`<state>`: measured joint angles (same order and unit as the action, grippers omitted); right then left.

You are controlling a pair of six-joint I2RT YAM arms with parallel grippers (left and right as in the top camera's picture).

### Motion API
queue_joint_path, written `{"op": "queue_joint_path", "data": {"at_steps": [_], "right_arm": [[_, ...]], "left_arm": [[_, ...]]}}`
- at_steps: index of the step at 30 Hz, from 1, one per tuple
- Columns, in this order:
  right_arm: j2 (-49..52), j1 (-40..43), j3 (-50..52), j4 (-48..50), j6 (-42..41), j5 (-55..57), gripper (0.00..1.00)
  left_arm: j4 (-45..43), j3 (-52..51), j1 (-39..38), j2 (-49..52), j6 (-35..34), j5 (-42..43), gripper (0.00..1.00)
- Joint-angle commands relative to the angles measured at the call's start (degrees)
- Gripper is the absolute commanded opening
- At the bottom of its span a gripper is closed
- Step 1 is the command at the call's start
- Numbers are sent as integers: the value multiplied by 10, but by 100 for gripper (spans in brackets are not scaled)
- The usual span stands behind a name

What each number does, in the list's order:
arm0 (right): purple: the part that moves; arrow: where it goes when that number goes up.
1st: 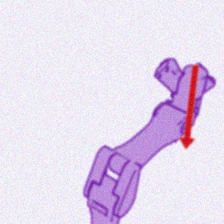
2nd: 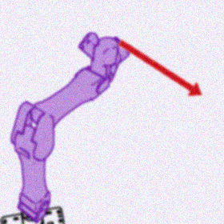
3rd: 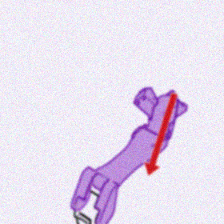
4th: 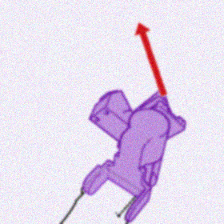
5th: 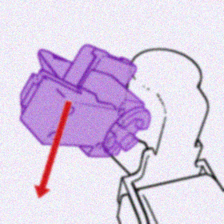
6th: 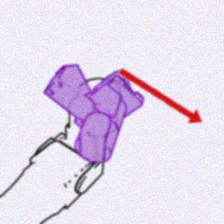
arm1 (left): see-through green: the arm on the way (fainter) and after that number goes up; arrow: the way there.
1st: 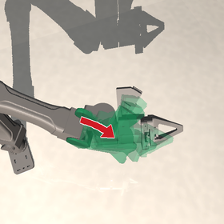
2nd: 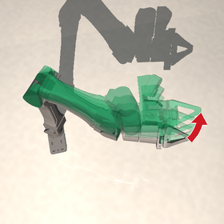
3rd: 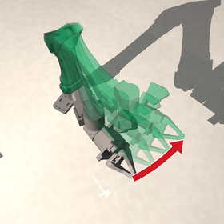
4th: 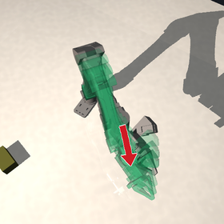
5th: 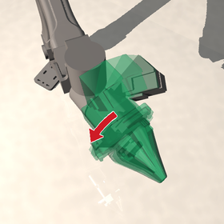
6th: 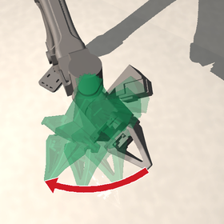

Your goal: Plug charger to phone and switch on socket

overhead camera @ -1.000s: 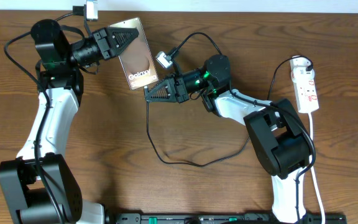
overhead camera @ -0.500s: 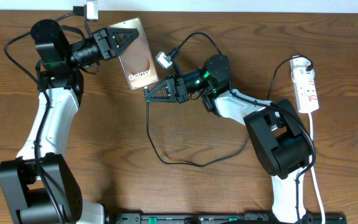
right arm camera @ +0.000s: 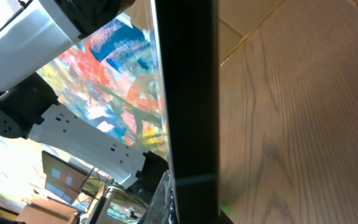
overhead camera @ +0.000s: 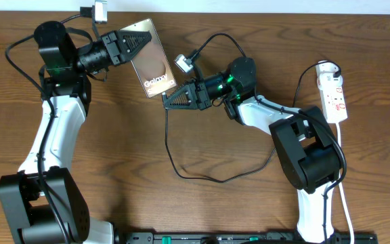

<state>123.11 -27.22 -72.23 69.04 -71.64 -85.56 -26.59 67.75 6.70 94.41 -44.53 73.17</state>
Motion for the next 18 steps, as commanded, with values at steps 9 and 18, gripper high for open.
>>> {"op": "queue_joint_path", "data": {"at_steps": [9, 18], "right_arm": [[-2, 21, -8, 2, -7, 58, 1], [-2, 6, -8, 1, -7, 50, 1]], "left_arm": [[3, -2, -5, -1, -1, 61, 7], [3, -2, -5, -1, -7, 35, 8]]}}
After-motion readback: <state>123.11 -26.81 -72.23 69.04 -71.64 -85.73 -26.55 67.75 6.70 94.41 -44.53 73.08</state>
